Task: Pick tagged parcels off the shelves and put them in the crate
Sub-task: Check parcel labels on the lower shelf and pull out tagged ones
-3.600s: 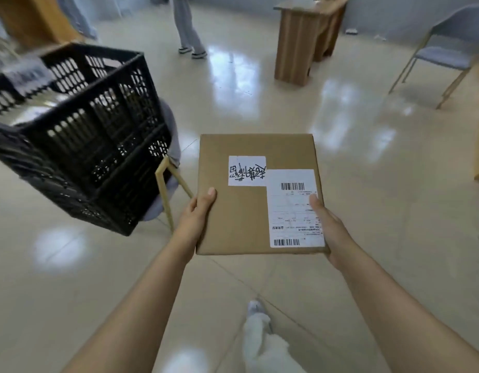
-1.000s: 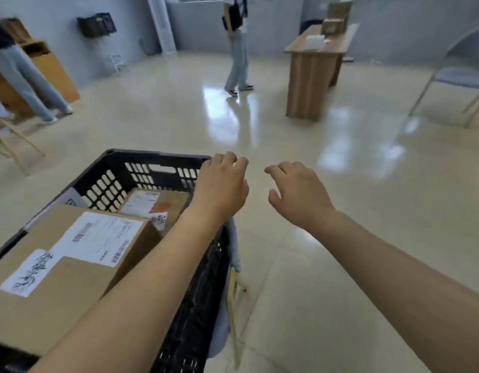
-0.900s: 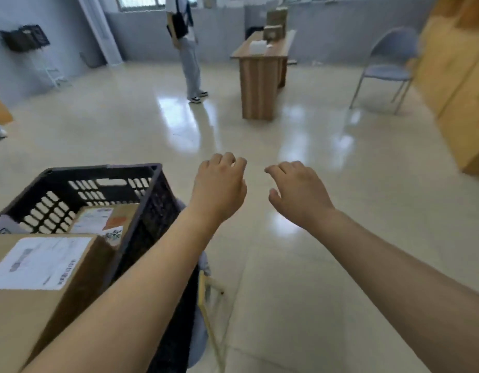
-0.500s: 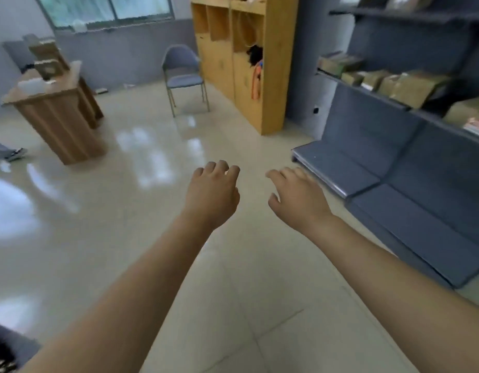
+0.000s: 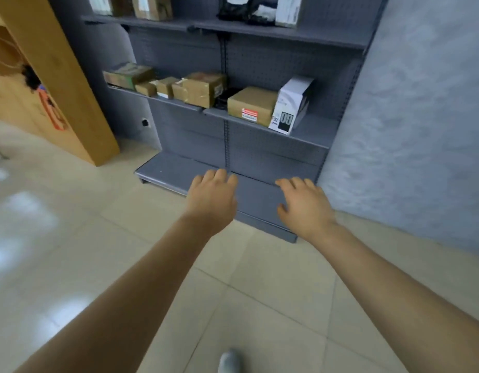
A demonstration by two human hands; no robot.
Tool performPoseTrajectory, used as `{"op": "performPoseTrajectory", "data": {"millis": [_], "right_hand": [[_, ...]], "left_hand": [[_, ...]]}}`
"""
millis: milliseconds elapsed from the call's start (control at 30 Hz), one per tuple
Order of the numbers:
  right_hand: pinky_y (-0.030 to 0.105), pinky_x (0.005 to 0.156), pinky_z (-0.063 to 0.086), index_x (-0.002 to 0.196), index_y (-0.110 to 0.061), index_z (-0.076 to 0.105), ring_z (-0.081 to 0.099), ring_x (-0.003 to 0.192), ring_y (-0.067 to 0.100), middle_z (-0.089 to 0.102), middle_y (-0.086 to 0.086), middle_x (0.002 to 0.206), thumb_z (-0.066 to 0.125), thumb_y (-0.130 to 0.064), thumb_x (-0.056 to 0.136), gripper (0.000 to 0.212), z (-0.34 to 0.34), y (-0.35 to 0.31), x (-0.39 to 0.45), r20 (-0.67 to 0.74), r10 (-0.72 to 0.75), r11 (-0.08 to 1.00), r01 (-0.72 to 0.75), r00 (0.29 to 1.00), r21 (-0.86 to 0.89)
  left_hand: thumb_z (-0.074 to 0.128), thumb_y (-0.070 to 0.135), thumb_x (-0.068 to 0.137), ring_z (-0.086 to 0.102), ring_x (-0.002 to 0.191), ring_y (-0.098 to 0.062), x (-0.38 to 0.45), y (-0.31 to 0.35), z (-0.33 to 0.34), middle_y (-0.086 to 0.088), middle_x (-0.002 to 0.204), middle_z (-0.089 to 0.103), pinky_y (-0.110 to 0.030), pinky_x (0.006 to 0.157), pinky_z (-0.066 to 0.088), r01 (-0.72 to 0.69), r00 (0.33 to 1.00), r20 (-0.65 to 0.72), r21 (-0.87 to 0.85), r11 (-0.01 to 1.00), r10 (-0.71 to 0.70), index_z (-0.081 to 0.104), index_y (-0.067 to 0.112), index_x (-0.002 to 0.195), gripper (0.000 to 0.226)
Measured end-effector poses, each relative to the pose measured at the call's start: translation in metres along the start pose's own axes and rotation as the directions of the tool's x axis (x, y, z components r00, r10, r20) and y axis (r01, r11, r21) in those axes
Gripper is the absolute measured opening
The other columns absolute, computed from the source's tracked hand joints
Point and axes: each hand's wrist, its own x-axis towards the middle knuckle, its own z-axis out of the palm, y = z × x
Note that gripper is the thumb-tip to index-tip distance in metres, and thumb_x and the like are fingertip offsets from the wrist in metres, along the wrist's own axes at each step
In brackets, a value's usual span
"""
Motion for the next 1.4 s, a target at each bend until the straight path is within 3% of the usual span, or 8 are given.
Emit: {"op": "performPoseTrajectory", "data": {"millis": [533,933,1067,1233,1400], "right_hand": [[0.039,0.105,0.038,0.148,-0.019,0.037,0.043,0.130,0.031,0.049,0.008,0.143,0.052,-0.027,0.094,0.057,0.025,0.151,0.252,0.061,0.230,0.968,-0.235,0.971,0.090],[0.038,0.105,0.039,0.149,-0.020,0.034,0.042,0.131,0.030,0.047,0.009,0.143,0.053,-0.027,0.095,0.057,0.051,0.261,0.439,0.120,0.220,0.935,-0.244,0.968,0.258],[0.038,0.104,0.041,0.152,-0.021,0.029,0.041,0.133,0.030,0.044,0.009,0.147,0.053,-0.029,0.095,0.062,0.058,0.285,0.483,0.167,0.235,0.909,-0.277,0.958,0.310],[0.041,0.099,0.044,0.152,-0.019,0.026,0.042,0.132,0.033,0.041,0.012,0.147,0.053,-0.031,0.096,0.063,0.069,0.299,0.515,0.249,0.241,0.889,-0.316,0.938,0.333],[0.043,0.098,0.048,0.151,-0.020,0.029,0.047,0.128,0.033,0.043,0.010,0.145,0.052,-0.027,0.095,0.061,0.083,0.296,0.532,0.298,0.256,0.828,-0.367,0.920,0.424]], "left_hand": [[0.046,0.022,0.095,0.045,0.126,-0.030,0.332,0.017,0.061,-0.010,0.137,0.050,-0.044,0.102,0.038,-0.113,0.988,0.098,-0.094,0.989,0.123,0.044,0.014,0.140,0.046],[0.050,0.032,0.095,0.048,0.120,-0.031,0.542,0.045,0.097,-0.010,0.134,0.050,-0.043,0.095,0.041,-0.033,0.999,0.016,-0.149,0.988,0.035,0.047,0.015,0.135,0.044],[0.047,0.044,0.096,0.039,0.132,-0.034,0.595,0.058,0.106,-0.013,0.146,0.039,-0.044,0.105,0.037,0.012,0.999,0.054,-0.179,0.984,-0.003,0.036,0.015,0.144,0.057],[0.049,0.067,0.087,0.027,0.140,-0.039,0.649,0.079,0.121,-0.018,0.156,0.022,-0.050,0.107,0.034,0.120,0.973,0.222,-0.220,0.968,-0.070,0.024,0.015,0.149,0.084],[0.051,0.084,0.072,0.023,0.142,-0.043,0.685,0.093,0.139,-0.022,0.159,0.010,-0.052,0.106,0.034,0.210,0.903,0.412,-0.173,0.962,-0.123,0.002,0.020,0.156,0.116]]}}
